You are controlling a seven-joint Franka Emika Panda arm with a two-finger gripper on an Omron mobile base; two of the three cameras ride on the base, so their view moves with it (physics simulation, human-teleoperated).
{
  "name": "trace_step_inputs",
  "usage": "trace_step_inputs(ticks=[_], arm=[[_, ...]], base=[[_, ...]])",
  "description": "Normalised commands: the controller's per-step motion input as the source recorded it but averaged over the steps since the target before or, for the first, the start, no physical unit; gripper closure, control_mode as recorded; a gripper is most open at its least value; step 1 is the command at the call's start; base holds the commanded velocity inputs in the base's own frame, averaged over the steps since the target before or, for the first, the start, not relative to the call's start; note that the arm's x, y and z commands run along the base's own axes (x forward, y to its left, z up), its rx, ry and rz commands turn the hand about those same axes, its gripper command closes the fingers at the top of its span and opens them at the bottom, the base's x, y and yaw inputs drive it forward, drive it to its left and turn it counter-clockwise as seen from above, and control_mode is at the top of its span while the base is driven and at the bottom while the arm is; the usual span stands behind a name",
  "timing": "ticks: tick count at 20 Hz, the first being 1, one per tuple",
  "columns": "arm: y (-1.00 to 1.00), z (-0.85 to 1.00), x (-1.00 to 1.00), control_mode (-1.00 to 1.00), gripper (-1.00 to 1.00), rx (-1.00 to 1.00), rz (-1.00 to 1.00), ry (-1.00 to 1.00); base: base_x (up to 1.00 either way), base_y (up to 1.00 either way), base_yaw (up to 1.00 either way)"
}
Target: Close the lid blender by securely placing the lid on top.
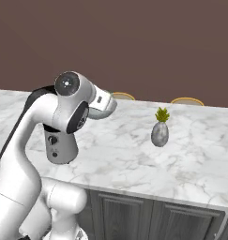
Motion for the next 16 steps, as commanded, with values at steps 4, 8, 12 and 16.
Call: trace_step_inputs(ticks=[4,8,12,16], arm=[[0.58,0.93,-0.08,-1.00,1.00,-0.18,0.31,-0.01],[0.68,0.80,-0.13,-1.00,1.00,-0.18,0.29,0.00],[0.76,0.59,-0.19,-1.00,1.00,-0.17,0.21,0.01],[0.75,0.22,-0.24,-1.00,1.00,-0.15,0.06,0.04]], base=[[0.00,0.00,0.00],[0.00,0.00,0.00],[0.00,0.00,0.00],[0.00,0.00,0.00]])
